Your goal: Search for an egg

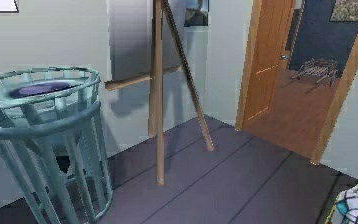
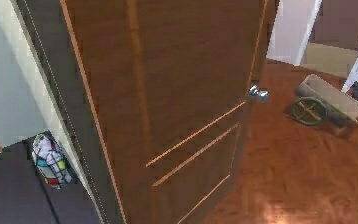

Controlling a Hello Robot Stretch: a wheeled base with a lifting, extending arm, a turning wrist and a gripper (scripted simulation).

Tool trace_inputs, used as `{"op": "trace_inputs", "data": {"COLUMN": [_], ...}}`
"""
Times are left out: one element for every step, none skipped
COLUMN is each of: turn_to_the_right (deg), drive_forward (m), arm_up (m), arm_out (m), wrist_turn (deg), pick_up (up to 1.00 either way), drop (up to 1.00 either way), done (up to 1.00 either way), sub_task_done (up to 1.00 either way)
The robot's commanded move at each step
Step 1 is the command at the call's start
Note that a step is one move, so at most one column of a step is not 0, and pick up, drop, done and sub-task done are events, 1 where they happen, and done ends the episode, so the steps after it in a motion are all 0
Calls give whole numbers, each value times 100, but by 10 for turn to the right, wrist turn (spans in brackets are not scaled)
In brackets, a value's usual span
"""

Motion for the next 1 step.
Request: {"op": "trace_inputs", "data": {"turn_to_the_right": [0], "drive_forward": [40], "arm_up": [0], "arm_out": [0], "wrist_turn": [0], "pick_up": [0], "drop": [0], "done": [0], "sub_task_done": [0]}}
